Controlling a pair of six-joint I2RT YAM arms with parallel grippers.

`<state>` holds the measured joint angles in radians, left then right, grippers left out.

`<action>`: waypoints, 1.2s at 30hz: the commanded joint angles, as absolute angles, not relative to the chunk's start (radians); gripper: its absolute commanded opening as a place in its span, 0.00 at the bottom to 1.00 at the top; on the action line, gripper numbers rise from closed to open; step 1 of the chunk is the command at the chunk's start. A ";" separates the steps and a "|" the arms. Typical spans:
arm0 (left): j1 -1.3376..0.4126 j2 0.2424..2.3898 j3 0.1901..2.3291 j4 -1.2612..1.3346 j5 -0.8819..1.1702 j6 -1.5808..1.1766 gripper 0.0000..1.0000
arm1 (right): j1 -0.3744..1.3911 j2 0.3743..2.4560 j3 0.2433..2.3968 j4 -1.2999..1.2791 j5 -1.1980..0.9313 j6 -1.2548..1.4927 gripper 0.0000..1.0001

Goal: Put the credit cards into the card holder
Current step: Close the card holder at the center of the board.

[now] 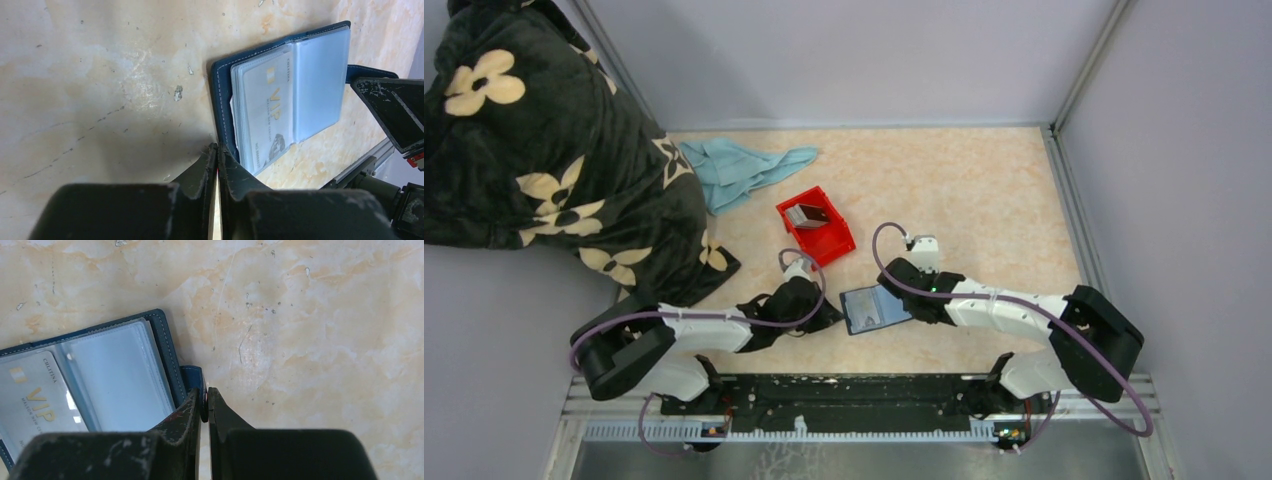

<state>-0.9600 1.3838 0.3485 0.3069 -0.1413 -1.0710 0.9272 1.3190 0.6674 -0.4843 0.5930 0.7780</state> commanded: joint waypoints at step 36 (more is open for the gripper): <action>-1.087 1.617 0.414 0.024 -0.241 -1.033 0.00 | 1.053 1.329 0.858 -0.537 0.571 0.768 0.02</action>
